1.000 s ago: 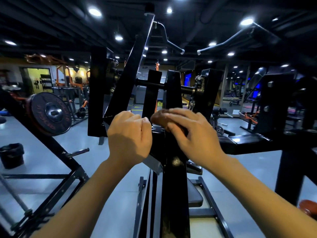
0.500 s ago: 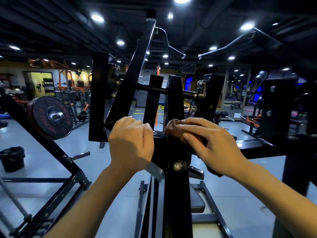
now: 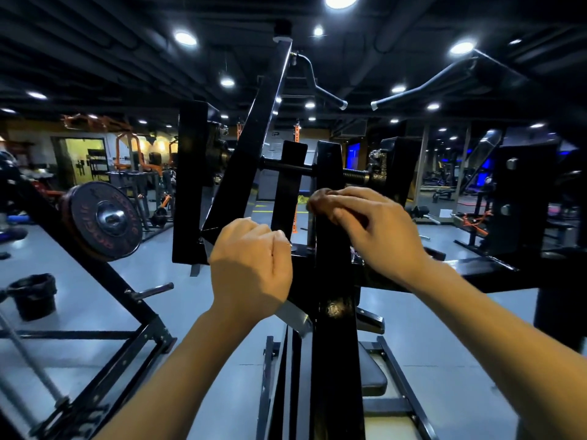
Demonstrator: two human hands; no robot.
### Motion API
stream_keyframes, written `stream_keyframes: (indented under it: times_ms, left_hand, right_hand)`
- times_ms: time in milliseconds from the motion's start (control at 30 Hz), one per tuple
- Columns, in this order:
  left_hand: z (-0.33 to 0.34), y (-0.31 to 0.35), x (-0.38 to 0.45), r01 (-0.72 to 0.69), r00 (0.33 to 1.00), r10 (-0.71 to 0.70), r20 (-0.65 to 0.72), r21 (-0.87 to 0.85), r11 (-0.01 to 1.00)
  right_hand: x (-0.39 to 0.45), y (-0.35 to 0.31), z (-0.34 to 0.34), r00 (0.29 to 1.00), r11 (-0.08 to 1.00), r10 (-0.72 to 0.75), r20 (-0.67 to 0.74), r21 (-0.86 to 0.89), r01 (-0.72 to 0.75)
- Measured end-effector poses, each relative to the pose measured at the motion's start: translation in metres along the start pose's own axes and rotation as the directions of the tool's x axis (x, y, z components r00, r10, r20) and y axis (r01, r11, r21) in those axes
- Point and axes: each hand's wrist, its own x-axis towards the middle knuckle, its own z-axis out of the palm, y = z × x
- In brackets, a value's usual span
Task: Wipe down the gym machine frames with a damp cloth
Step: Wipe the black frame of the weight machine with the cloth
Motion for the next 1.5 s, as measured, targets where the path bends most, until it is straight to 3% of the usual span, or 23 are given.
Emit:
stream_keyframes:
  times_ms: [167, 367, 533, 667, 867, 1067, 1267, 1400, 1500]
  left_hand:
    - [0.002, 0.0, -0.001, 0.031, 1.0, -0.031, 0.006, 0.008, 0.999]
    - [0.001, -0.002, -0.001, 0.014, 1.0, -0.014, 0.02, 0.006, 1.0]
    - [0.005, -0.001, -0.003, 0.013, 0.999, -0.013, -0.036, -0.002, 1.0]
    - [0.003, -0.001, -0.001, 0.008, 0.999, -0.008, -0.034, -0.01, 1.0]
    - [0.006, -0.003, -0.002, 0.007, 1.0, -0.007, -0.025, 0.003, 1.0]
    - [0.006, -0.004, -0.003, 0.024, 1.0, -0.024, -0.019, 0.001, 1.0]
    - [0.007, -0.005, -0.003, 0.043, 0.999, -0.043, 0.003, -0.009, 0.999]
    - [0.007, -0.007, -0.003, 0.033, 0.999, -0.032, 0.009, -0.011, 0.999]
    - [0.006, -0.006, -0.003, 0.034, 0.999, -0.034, 0.0, -0.013, 0.999]
  right_hand:
    - [-0.022, -0.012, -0.001, 0.995, 0.996, -0.086, 0.041, 0.004, 0.086]
    - [0.023, -0.006, 0.008, 0.999, 0.999, 0.013, -0.034, -0.034, -0.015]
    - [-0.01, -0.001, -0.004, 0.994, 0.995, -0.1, 0.036, -0.01, 0.1]
    - [0.025, 0.012, -0.001, 0.998, 0.999, 0.029, -0.063, -0.012, -0.03]
    - [0.001, -0.007, 0.001, 0.996, 0.996, -0.086, 0.023, -0.023, 0.087]
    - [0.049, 0.012, 0.009, 0.996, 1.0, 0.011, -0.088, 0.001, -0.011]
    - [0.02, 0.007, -0.002, 0.992, 0.992, -0.121, 0.032, -0.014, 0.122]
    - [0.059, 0.016, 0.0, 0.998, 0.999, -0.001, -0.059, -0.038, -0.001]
    - [0.06, 0.001, 0.012, 0.997, 0.997, -0.052, -0.063, -0.059, 0.049]
